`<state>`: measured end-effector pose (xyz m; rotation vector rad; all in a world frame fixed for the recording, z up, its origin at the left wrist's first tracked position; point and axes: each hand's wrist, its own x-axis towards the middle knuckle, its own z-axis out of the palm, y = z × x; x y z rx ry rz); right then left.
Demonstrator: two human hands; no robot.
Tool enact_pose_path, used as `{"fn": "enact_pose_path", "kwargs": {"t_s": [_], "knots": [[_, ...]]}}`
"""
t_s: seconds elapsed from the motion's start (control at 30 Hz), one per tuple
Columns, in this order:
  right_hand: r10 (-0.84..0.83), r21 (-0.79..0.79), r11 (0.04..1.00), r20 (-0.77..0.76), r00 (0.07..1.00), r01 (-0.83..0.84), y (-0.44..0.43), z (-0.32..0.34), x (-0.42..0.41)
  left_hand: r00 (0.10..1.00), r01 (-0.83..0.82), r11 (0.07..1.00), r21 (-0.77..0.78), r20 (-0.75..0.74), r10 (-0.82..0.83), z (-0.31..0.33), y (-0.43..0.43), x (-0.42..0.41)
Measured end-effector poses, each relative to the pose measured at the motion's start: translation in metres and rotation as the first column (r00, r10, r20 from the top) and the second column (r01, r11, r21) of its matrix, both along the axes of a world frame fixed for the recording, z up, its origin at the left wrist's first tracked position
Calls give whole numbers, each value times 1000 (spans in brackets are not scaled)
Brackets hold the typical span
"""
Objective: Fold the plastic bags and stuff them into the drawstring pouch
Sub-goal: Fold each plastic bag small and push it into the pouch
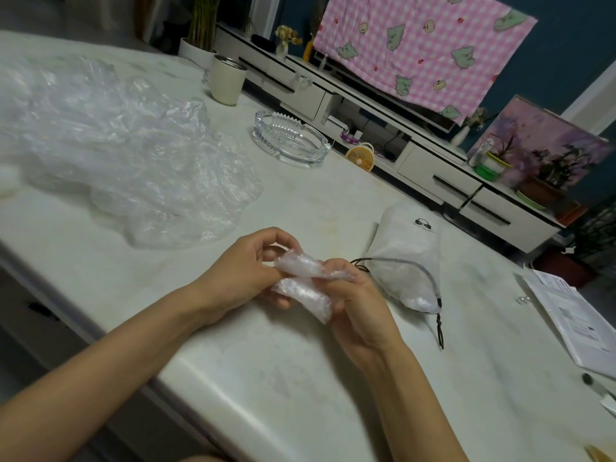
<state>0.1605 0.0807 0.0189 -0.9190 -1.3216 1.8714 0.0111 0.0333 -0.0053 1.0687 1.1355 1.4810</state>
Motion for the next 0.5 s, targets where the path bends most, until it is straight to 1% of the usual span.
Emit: {"fn": "enact_pose_path", "kwargs": {"t_s": [0.07, 0.13, 0.2, 0.23, 0.3, 0.37, 0.4, 0.43, 0.5], "knots": [[2, 23, 1000, 1, 1000, -2, 2, 3, 2, 999, -48, 999, 25, -5, 48, 1, 0, -2], [-39, 42, 998, -11, 999, 39, 4, 8, 7, 998, -59, 997, 44, -2, 59, 2, 0, -3], [-79, 5, 997, -54, 995, 79, 5, 10, 10, 999, -40, 998, 52, -10, 41, 3, 0, 0], [-68, -12, 998, -39, 997, 67, 5, 9, 11, 999, -31, 998, 51, -15, 32, 3, 0, 1], [36, -10, 999, 77, 996, -35, 4, 9, 11, 999, -23, 998, 53, -25, 24, 4, -1, 1], [173, -16, 985, 221, 960, -174, 3, 8, 12, 999, -13, 998, 60, -51, 16, 2, -1, 1], [211, -18, 977, 273, 939, -214, 1, 8, 13, 997, 1, 998, 65, -77, 4, 2, -2, 1], [213, 1, 974, 316, 925, -225, 1, 8, 14, 994, 4, 998, 67, -106, 4, 2, -2, 1], [143, 73, 980, 378, 915, -183, 1, 6, 15, 993, 7, 999, 50, -121, -1, 1, -2, 1]]}}
